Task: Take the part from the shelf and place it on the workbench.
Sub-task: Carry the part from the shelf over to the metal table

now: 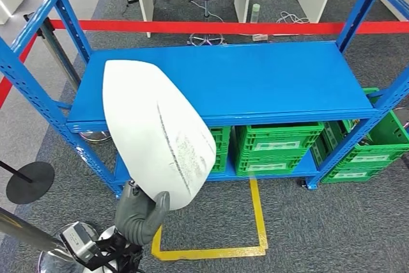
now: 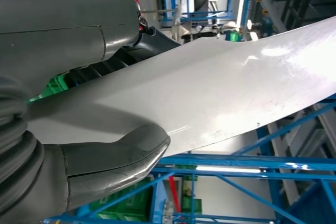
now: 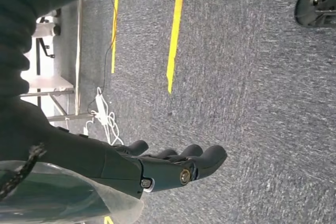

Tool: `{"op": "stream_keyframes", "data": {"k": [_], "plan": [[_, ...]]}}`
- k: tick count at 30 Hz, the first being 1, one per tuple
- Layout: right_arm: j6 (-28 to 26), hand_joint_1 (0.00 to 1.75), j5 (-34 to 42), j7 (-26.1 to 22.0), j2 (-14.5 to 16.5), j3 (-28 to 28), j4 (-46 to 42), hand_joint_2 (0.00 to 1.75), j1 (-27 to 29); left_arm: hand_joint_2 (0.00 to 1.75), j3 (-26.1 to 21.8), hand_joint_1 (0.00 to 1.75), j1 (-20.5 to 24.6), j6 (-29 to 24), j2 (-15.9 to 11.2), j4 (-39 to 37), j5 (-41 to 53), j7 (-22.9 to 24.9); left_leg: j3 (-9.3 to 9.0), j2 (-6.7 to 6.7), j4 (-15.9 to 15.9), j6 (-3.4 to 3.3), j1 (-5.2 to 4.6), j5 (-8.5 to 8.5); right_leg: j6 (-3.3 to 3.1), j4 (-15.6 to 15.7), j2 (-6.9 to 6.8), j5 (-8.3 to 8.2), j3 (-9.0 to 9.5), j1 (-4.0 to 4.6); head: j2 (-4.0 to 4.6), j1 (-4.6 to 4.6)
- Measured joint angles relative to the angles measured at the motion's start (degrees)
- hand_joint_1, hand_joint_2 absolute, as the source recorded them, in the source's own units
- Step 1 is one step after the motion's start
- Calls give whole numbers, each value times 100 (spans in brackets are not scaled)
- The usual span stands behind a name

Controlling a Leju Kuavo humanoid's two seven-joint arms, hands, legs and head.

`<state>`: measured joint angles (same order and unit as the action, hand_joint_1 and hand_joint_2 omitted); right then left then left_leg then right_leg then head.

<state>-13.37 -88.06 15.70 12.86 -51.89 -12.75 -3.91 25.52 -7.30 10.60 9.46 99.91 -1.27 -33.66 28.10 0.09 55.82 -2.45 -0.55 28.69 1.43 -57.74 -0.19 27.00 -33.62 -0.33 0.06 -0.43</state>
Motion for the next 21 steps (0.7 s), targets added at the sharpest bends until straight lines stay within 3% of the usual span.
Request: {"op": "stream_keyframes", "data": {"k": [2,4,5,6,7,9,11,12,14,15,16,19,20,21], "plan": [[-1,0,2,2,-5,0,-1,175,0,175,6,175,0,0,4,0,-1,2,107,23,-31,-51,23,-116,48,-490,16,457,-199,-6,0,23],[-1,0,3,4,-10,0,-1,175,1,175,8,175,-5,0,7,-1,-1,4,262,26,-22,-70,18,-226,91,-1254,16,908,-438,-13,-1,40],[-1,0,3,4,-12,0,-1,175,4,175,9,175,-6,0,7,-2,-1,4,339,28,-16,-66,15,-282,108,-1504,16,958,-473,-17,0,40],[-1,0,3,4,-13,0,-1,175,6,175,9,175,-6,0,7,-3,-1,4,414,29,-7,-55,15,-335,120,-1562,15,878,-413,-22,0,41],[-3,0,3,4,-14,0,-1,175,8,175,9,175,-7,1,7,-4,-1,4,485,29,7,-39,19,-383,130,-1394,14,707,-241,-29,1,40],[-16,0,0,4,-15,0,-1,175,-2,175,9,175,-7,1,9,-4,-5,4,614,25,66,10,21,-455,145,-598,14,436,334,-44,1,45],[-38,0,-10,3,-16,1,-1,175,-18,175,9,175,-8,-7,14,-4,-18,7,708,22,140,71,4,-516,104,82,32,463,749,-43,1,44],[-47,0,-17,2,-16,2,-1,175,-20,175,9,175,-8,-22,16,-4,-12,9,735,21,161,100,-5,-552,69,218,41,515,806,-33,1,44],[-60,0,-28,4,-14,2,1,175,-4,175,9,175,-10,-68,17,-4,23,14,764,17,184,158,4,-593,-33,244,31,489,730,-32,1,48],[-61,0,-31,9,-13,2,3,175,4,175,8,175,-13,-90,15,-4,46,16,790,14,241,190,12,-504,-88,241,16,448,693,-34,1,43],[-60,0,-32,14,-12,2,5,175,8,175,8,175,-16,-105,14,-4,57,17,837,10,396,226,22,-309,-141,242,0,398,645,-41,1,37],[-38,0,-21,21,-11,1,5,175,4,175,9,175,-20,-122,9,-7,64,20,1046,7,1390,307,50,514,-209,230,-24,237,483,-32,1,18],[-28,0,-16,21,-11,1,5,175,4,175,9,175,-20,-122,7,-9,64,20,1060,7,1659,313,55,621,-210,216,-27,184,422,-25,1,18],[-16,0,-13,21,-11,0,5,175,5,175,9,175,-20,-122,4,-11,63,20,997,7,1755,306,57,605,-209,197,-29,137,356,-16,1,17]]}}
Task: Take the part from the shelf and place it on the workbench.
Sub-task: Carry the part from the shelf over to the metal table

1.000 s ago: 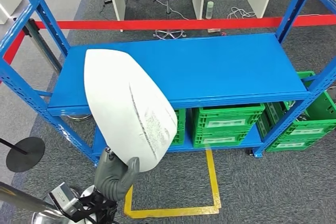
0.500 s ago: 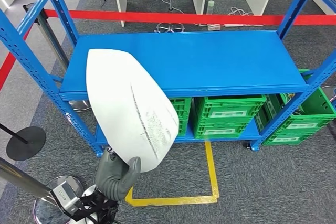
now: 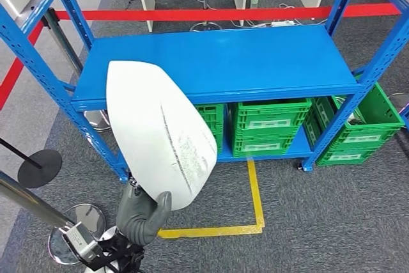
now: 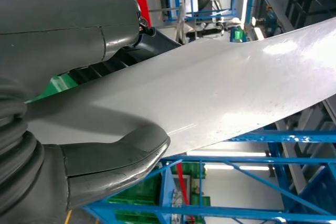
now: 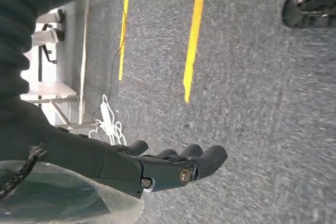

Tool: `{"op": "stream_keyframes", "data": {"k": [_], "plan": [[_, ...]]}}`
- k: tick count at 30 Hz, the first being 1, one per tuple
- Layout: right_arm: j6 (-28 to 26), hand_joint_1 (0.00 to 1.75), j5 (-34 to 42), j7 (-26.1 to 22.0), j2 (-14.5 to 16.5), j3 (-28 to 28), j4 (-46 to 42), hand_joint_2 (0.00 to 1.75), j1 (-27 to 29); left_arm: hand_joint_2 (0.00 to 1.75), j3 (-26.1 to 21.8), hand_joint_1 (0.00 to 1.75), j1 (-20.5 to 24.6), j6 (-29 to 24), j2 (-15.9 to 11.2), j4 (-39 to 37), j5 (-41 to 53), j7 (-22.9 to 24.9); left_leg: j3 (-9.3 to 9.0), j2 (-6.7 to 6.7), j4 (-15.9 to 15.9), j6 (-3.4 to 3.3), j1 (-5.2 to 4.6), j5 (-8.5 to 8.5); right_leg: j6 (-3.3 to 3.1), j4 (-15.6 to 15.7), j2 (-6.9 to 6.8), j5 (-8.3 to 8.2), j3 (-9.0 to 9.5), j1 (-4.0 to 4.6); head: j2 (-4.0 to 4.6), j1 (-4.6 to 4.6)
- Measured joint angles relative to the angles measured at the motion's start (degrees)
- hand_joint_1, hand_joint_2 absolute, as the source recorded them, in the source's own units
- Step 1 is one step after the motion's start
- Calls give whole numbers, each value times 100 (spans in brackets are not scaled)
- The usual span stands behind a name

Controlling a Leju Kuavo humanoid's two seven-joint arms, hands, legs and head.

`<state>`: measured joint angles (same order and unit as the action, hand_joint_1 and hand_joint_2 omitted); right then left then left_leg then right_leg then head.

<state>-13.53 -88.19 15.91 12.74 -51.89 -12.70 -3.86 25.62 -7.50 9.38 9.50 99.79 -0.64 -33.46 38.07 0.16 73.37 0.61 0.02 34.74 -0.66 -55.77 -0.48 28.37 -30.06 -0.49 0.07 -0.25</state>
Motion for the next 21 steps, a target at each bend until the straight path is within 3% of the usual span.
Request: {"op": "stream_keyframes", "data": {"k": [1,3,5,6,9,11,13,14,15,16,18,20,21], "plan": [[11,0,-2,1,0,0,0,175,0,175,0,175,1,1,-1,-1,-1,1,-160,0,-123,-22,-1,-117,2,-23,0,-40,-71,11,0,-1],[30,0,-12,1,3,0,1,175,-1,175,1,175,6,4,-1,-2,-2,2,-685,-5,-856,-126,-17,-377,10,-64,6,-103,-177,32,-1,1],[36,0,-20,1,12,0,1,175,-4,175,2,175,15,13,2,-2,-2,2,-1086,-10,-1539,-234,-49,-451,51,-86,11,-170,-249,44,-1,3],[37,0,-24,1,16,0,1,175,-5,175,2,175,19,17,3,-2,-3,2,-1151,-12,-1691,-267,-67,-431,84,-90,9,-209,-281,38,-1,2],[34,0,-32,1,13,0,0,175,-4,175,2,175,22,20,9,-2,-5,2,-1087,2,-1804,-296,-52,-533,190,-124,17,-239,-371,32,-1,1],[34,0,-33,-2,7,0,0,175,-1,175,3,175,30,21,14,-2,-23,4,-984,24,-1856,-333,-17,-663,239,-446,37,114,-534,37,-1,26],[34,0,-26,-6,1,0,0,175,-1,175,2,175,33,22,13,-2,-49,9,-832,34,-1844,-358,-29,-774,281,-1140,44,629,-762,29,0,50],[33,0,-17,-8,-2,0,0,175,0,175,2,175,31,23,12,-2,-62,12,-751,38,-1836,-356,-35,-830,299,-1478,43,767,-835,26,-1,52],[32,0,-8,-11,-4,-1,0,175,1,175,1,175,30,24,11,-3,-75,14,-671,41,-1826,-350,-39,-886,316,-1667,42,757,-831,23,-1,50],[29,0,2,-14,-5,-1,0,175,3,175,1,175,30,24,11,-4,-91,15,-592,43,-1811,-338,-40,-940,330,-1675,42,636,-740,18,-1,51],[21,0,13,-17,-8,-3,0,175,-2,175,0,175,30,26,12,-6,-119,16,-441,41,-1754,-298,-38,-1029,352,-1097,41,305,-259,-7,0,52],[14,0,17,-21,-11,-4,0,175,-21,175,-1,175,34,31,14,-6,-139,17,-315,37,-1656,-247,-56,-1090,337,-300,51,280,294,-19,0,62],[11,0,16,-24,-11,-4,0,175,-30,175,-1,175,36,36,16,-6,-152,18,-271,36,-1614,-221,-67,-1122,307,-60,62,346,425,-18,0,62]]}}
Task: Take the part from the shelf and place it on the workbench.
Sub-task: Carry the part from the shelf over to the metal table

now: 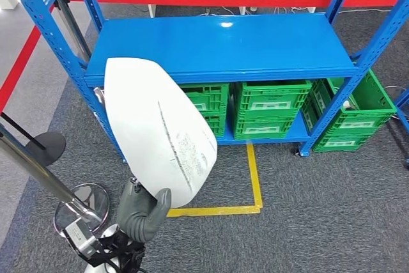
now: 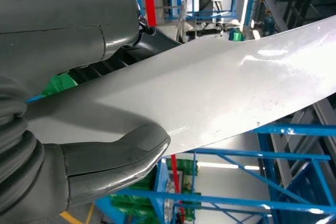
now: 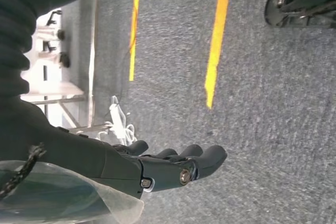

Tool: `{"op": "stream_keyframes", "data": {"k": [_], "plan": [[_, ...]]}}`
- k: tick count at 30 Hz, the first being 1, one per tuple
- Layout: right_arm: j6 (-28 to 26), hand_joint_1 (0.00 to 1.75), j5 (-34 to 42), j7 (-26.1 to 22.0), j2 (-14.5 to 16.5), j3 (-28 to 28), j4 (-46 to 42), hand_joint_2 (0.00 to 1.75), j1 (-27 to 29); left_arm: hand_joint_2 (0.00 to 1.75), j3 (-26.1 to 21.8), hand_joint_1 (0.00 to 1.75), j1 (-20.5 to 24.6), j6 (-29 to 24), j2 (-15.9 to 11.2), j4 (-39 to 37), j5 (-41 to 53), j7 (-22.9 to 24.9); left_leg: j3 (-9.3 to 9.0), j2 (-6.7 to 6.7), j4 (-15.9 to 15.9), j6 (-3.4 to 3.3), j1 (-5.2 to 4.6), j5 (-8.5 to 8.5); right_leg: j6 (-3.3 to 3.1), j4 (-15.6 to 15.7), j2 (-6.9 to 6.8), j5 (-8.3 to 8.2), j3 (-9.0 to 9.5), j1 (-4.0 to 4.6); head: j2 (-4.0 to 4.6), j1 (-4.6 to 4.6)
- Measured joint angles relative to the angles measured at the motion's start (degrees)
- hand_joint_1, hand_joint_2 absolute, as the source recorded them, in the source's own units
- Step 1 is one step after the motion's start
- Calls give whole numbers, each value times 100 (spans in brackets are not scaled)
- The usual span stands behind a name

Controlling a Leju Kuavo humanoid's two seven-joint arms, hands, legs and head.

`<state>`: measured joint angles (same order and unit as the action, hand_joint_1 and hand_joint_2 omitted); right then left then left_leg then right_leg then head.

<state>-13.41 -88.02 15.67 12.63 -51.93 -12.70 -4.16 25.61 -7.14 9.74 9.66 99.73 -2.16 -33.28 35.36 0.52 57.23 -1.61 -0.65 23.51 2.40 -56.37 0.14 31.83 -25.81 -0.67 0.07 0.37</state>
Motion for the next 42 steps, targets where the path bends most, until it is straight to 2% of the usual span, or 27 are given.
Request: {"op": "stream_keyframes", "data": {"k": [3,5,7,8,9,10,11,14,16,18,19,21,23,24,25,26,28,29,31,33,34,36,38,39,40,41,42], "plan": [[-5,0,-6,-6,2,-1,2,175,17,175,1,175,3,17,2,0,-24,2,75,-8,52,81,1,-53,-144,108,-1,12,-67,1,-1,-1],[-14,0,-8,-9,5,-2,5,175,31,175,1,175,2,22,-4,0,-25,4,165,-24,327,157,21,309,-244,110,-33,-92,-166,-12,-1,-15],[-22,0,-11,-10,7,-3,7,175,29,175,1,175,1,26,-12,-1,-26,5,307,-30,995,220,48,912,-290,101,-47,-207,-274,-6,0,-32],[-25,0,-13,-11,6,-3,7,175,29,175,1,175,2,28,-18,-2,-27,5,357,-30,1346,235,58,1104,-293,91,-52,-266,-336,0,0,-33],[-28,0,-14,-12,5,-3,7,175,29,175,1,175,1,30,-25,-2,-27,5,351,-30,1582,237,64,1164,-293,76,-55,-322,-403,6,0,-32],[-33,0,-15,-15,5,-3,7,175,30,175,1,175,2,32,-32,-2,-27,5,261,-30,1626,227,66,1105,-290,57,-57,-375,-479,13,0,-33],[-42,0,-18,-20,4,-3,7,175,30,175,1,175,2,33,-37,-2,-27,5,71,-31,1443,203,63,966,-286,36,-56,-420,-554,21,-1,-33],[-56,0,-32,-38,8,-3,7,175,26,175,2,175,11,36,-38,-2,-29,5,-741,-37,235,61,31,686,-252,-2,-43,-529,-691,59,-1,-29],[-56,0,-35,-44,11,-3,7,175,26,175,3,175,15,38,-38,-2,-31,4,-928,-38,-146,5,4,694,-192,-9,-47,-609,-745,62,0,-28],[-57,0,-36,-45,10,-3,7,175,28,175,3,175,16,38,-37,-2,-31,3,-876,-27,-202,-18,7,615,-117,-16,-48,-662,-792,50,0,-32],[-60,0,-36,-45,9,-3,6,175,28,175,4,175,18,38,-36,-2,-31,4,-828,-18,-224,-45,18,553,-87,-72,-42,-586,-848,49,0,-26],[-62,0,-35,-45,8,-3,5,175,28,175,6,175,22,38,-31,-2,-32,5,-694,3,-252,-93,42,416,-47,-498,-23,-148,-1044,43,-1,-4],[-64,0,-34,-45,5,-3,4,175,30,175,7,175,19,38,-27,-2,-33,5,-512,6,-237,-115,33,290,-8,-1258,-20,355,-1267,39,-1,19],[-66,0,-34,-45,3,-3,4,175,32,175,7,175,18,38,-26,-3,-32,5,-423,8,-226,-111,28,230,8,-1554,-21,441,-1309,38,0,17],[-68,0,-35,-45,2,-4,4,175,33,175,7,175,17,38,-26,-4,-32,5,-337,10,-214,-103,25,173,20,-1688,-21,393,-1275,36,-1,18],[-70,0,-35,-45,1,-4,4,175,34,175,7,175,17,38,-26,-5,-32,5,-253,11,-195,-89,25,122,28,-1611,-22,233,-1137,30,-1,19],[-76,0,-36,-48,-1,-5,4,175,29,175,7,175,17,38,-25,-7,-34,5,-93,8,-125,-48,18,41,43,-966,-22,-55,-604,8,-1,20],[-80,0,-36,-52,-2,-5,4,175,21,175,8,175,19,38,-24,-7,-36,3,-23,6,-69,-21,9,10,39,-536,-15,-72,-292,1,0,21],[-90,0,-37,-60,-2,-4,3,175,5,175,9,175,21,38,-21,-7,-40,-2,74,3,32,31,-14,-56,-8,14,7,56,40,0,0,27],[-97,0,-38,-63,-2,-4,3,175,15,175,10,175,19,38,-20,-7,-42,-5,118,-1,75,79,-7,-105,-104,91,7,84,7,3,0,33],[-97,0,-38,-62,-2,-4,4,175,26,175,10,175,15,38,-20,-7,-43,-5,139,-6,115,109,3,-42,-155,84,-4,51,-23,2,0,28],[-98,0,-37,-60,-2,-6,5,175,35,175,9,175,11,38,-21,-7,-44,-5,243,-18,484,182,27,382,-254,85,-36,-44,-115,-6,0,12],[-99,0,-37,-60,-2,-7,4,175,35,175,9,175,8,38,-26,-7,-44,-5,405,-23,1219,235,48,933,-294,75,-48,-152,-224,4,0,-3],[-99,0,-37,-61,-2,-7,4,175,35,175,9,175,7,38,-29,-7,-44,-5,445,-23,1535,243,54,1068,-297,62,-51,-206,-284,10,0,-5],[-99,0,-37,-61,-2,-7,4,175,36,175,8,175,6,38,-32,-7,-45,-5,407,-24,1683,236,56,1071,-296,44,-54,-254,-346,18,0,-5],[-99,0,-37,-61,-2,-7,4,175,37,175,8,175,5,38,-34,-7,-45,-5,270,-25,1614,215,54,976,-295,26,-54,-296,-405,29,0,-5],[-99,0,-37,-61,-2,-7,4,175,36,175,7,175,6,38,-35,-7,-45,-5,30,-29,1313,175,49,823,-294,11,-51,-329,-457,44,-1,-6]]}}
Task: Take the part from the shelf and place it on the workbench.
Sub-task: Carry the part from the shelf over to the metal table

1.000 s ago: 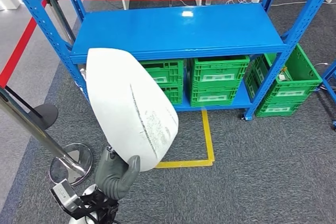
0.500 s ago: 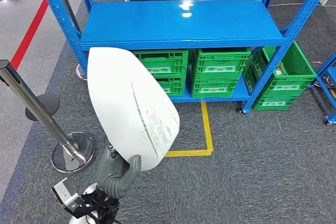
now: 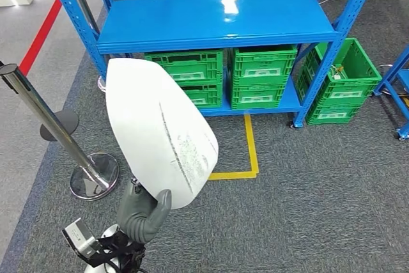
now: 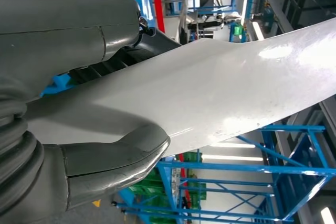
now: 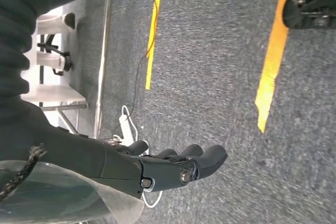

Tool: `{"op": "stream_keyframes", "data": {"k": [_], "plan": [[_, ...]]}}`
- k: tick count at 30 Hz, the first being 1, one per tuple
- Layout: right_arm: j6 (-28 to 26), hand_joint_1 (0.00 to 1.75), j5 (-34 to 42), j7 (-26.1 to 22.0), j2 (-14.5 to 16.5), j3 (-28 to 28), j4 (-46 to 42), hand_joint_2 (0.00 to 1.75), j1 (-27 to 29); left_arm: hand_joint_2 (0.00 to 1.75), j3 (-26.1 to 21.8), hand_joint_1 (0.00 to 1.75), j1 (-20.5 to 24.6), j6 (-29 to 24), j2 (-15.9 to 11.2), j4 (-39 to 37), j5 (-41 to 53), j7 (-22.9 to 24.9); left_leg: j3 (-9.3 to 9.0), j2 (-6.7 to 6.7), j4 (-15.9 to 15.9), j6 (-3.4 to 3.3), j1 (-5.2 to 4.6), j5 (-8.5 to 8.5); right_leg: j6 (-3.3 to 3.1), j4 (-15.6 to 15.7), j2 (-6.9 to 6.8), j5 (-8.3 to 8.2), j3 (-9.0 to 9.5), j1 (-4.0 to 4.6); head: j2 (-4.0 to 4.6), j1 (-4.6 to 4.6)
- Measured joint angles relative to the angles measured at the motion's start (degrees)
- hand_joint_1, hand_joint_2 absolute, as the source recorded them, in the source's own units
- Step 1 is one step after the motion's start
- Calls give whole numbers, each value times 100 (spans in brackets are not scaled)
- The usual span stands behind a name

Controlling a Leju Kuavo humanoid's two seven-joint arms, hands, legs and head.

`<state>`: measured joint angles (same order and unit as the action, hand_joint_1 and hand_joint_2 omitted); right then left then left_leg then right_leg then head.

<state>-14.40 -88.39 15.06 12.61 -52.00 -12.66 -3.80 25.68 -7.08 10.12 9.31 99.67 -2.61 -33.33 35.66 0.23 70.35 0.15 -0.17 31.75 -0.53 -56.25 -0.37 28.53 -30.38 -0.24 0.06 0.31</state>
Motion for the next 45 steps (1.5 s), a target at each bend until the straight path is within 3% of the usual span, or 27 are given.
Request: {"op": "stream_keyframes", "data": {"k": [2,4,7,9,11,12,13,14,16,18,19,21,23,25,27,28,29,31,33,35,38,40,42,43,44,45], "plan": [[0,0,0,0,6,0,1,175,-4,175,1,175,5,0,1,0,1,0,-554,-13,-846,-131,-28,-194,12,-15,9,-56,-62,24,0,7],[0,0,0,0,14,0,2,175,-7,175,1,175,9,0,1,0,0,-1,-817,-22,-1335,-224,-65,-221,70,-21,10,-125,-116,20,0,7],[-2,0,0,0,14,0,2,175,-7,175,1,175,10,0,6,0,-1,-2,-782,-5,-1488,-262,-54,-319,174,-51,8,-150,-219,16,0,8],[-7,0,0,0,13,0,2,175,-7,175,4,175,12,0,21,0,-1,-3,-708,20,-1567,-291,-19,-438,226,-367,25,155,-394,18,0,32],[-11,0,0,-1,8,0,1,175,-5,175,5,175,10,0,31,0,-2,-4,-581,30,-1557,-305,-29,-517,273,-1077,32,619,-665,3,1,50],[-21,0,-3,-8,6,0,1,175,-3,175,4,175,6,-2,32,0,-4,-8,-516,33,-1546,-297,-34,-551,293,-1415,31,750,-767,0,1,51],[-48,0,-11,-30,4,1,1,175,2,175,4,175,2,-9,32,0,-9,-21,-457,35,-1535,-291,-37,-585,308,-1618,30,767,-799,-2,1,50],[-99,0,-28,-78,2,2,1,175,9,175,2,175,-4,-24,33,0,-21,-42,-403,37,-1524,-279,-37,-618,320,-1602,30,659,-722,-6,0,52],[-286,0,-77,-269,-1,11,-2,175,17,175,-4,175,-32,-80,34,5,-50,-93,-319,36,-1488,-243,-32,-671,344,-968,27,316,-257,-31,0,52],[-550,0,-108,-608,2,47,-4,175,16,175,-20,175,-81,-188,34,34,-77,-121,-237,32,-1412,-196,-55,-703,351,-207,35,211,251,-47,0,58],[-691,0,-113,-821,3,68,-4,175,17,175,-32,175,-113,-262,33,58,-91,-128,-204,31,-1369,-175,-72,-718,328,-14,41,241,354,-50,0,57],[-984,0,-114,-1289,4,110,-4,175,41,175,-73,175,-199,-447,27,109,-133,-136,-166,31,-1310,-140,-93,-744,240,45,47,277,333,-51,-1,49],[-1210,0,-95,-1628,4,156,-3,175,83,175,-137,175,-317,-650,17,162,-167,-136,-116,17,-1174,-87,-75,-621,146,43,29,255,299,-64,0,38],[-1157,0,69,-1650,4,168,-1,175,93,175,-190,175,-407,-834,11,202,-178,-117,83,3,-630,-8,-46,-217,64,41,12,212,285,-70,0,19],[-883,0,302,-1505,4,111,1,175,86,175,-207,175,-433,-961,11,214,-168,-91,356,3,138,39,-21,181,27,28,-1,175,255,-60,0,10],[-767,0,373,-1462,4,77,2,175,91,175,-209,175,-434,-1007,11,214,-159,-84,415,3,364,40,-14,232,23,22,-7,164,236,-52,-1,10],[-702,0,398,-1447,4,53,2,175,97,175,-208,175,-433,-1046,13,214,-148,-85,378,2,375,26,-11,158,23,17,-8,158,226,-43,-1,10],[-633,0,392,-1466,4,36,2,175,98,175,-206,175,-430,-1120,15,215,-123,-103,49,-7,-210,-54,-22,-247,24,14,6,159,241,-17,0,9],[-594,0,370,-1557,11,35,6,175,80,175,-207,175,-430,-1198,15,219,-103,-155,-295,-25,-901,-173,-50,-515,40,14,25,159,227,0,0,24],[-665,0,354,-1726,18,35,11,175,68,175,-209,175,-444,-1317,15,235,-93,-237,-387,-34,-1148,-235,-82,-538,82,17,28,138,186,-8,-1,28],[-970,0,339,-2077,34,35,12,175,69,175,-220,175,-499,-1542,22,323,-46,-380,-428,-27,-1351,-257,-52,-548,162,-44,22,206,110,-2,-2,27],[-1100,0,321,-2328,39,37,13,175,64,175,-234,175,-541,-1639,30,386,-10,-447,-456,-21,-1468,-279,-16,-549,216,-508,29,486,-140,-4,-2,49],[-1131,0,314,-2463,38,39,13,175,64,175,-251,175,-586,-1678,29,409,11,-472,-434,-19,-1466,-287,-16,-556,267,-1312,33,801,-532,-21,-2,57],[-1137,0,316,-2485,38,39,13,175,71,175,-259,175,-608,-1686,28,411,16,-476,-430,-18,-1461,-287,-18,-556,288,-1588,33,850,-673,-31,-1,56],[-1144,0,319,-2498,37,38,13,175,79,175,-268,175,-627,-1691,27,414,19,-478,-429,-19,-1453,-285,-18,-555,306,-1656,32,789,-718,-41,-1,56],[-1149,0,320,-2507,37,38,13,175,85,175,-277,175,-641,-1695,26,419,20,-479,-430,-21,-1439,-278,-14,-551,320,-1475,30,619,-644,-52,-1,56]]}}
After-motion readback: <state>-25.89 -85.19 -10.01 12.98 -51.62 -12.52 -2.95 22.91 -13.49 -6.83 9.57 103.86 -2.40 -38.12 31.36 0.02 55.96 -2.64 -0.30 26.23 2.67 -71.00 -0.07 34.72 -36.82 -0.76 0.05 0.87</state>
